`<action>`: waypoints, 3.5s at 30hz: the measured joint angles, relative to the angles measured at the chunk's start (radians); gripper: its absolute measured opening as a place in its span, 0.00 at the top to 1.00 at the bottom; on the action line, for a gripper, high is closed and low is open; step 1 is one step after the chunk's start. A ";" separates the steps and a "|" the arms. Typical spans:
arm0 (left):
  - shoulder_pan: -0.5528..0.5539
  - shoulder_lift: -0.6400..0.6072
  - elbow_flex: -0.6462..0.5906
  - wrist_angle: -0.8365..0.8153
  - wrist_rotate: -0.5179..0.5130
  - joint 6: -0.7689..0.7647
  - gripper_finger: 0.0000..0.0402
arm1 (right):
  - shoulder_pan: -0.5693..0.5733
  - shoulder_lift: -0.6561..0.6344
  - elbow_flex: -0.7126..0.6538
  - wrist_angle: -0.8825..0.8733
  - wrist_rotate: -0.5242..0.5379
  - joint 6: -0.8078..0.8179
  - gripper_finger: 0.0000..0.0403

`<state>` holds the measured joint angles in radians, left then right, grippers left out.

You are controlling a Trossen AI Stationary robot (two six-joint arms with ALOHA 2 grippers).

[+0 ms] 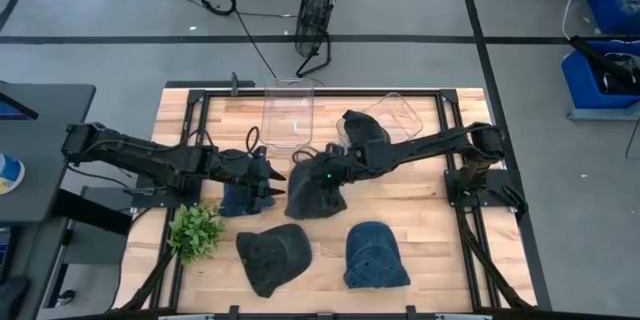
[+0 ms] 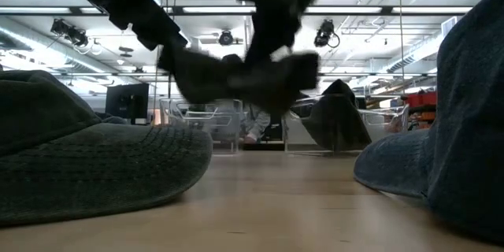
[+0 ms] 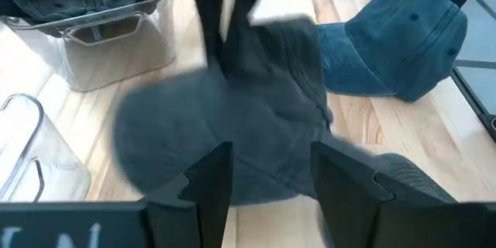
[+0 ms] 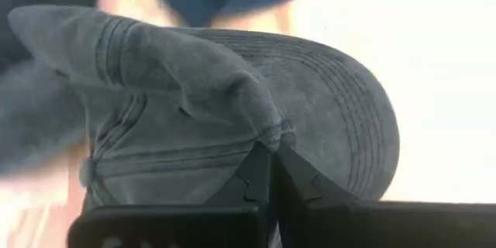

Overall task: Pick & Place hat
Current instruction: Put the top black cap into the right transparent bin, then put the black cap into the right transparent bin

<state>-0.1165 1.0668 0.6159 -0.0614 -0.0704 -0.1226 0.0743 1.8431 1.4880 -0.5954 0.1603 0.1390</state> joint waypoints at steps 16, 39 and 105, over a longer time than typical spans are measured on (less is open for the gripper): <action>0.000 0.000 0.000 0.012 0.000 0.002 0.56 | -0.126 -0.360 0.232 -0.638 0.304 0.296 1.00; 0.000 0.000 0.000 0.012 0.001 0.002 0.56 | -0.643 -0.562 -0.437 -0.143 -0.189 0.421 0.99; -0.111 0.000 0.000 0.014 0.145 0.050 0.56 | -0.413 -0.561 -0.423 0.150 -0.389 0.315 0.69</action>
<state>-0.2274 1.0668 0.6155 -0.0475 0.0745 -0.0726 -0.3387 1.2823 1.0651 -0.4459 -0.2288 0.4544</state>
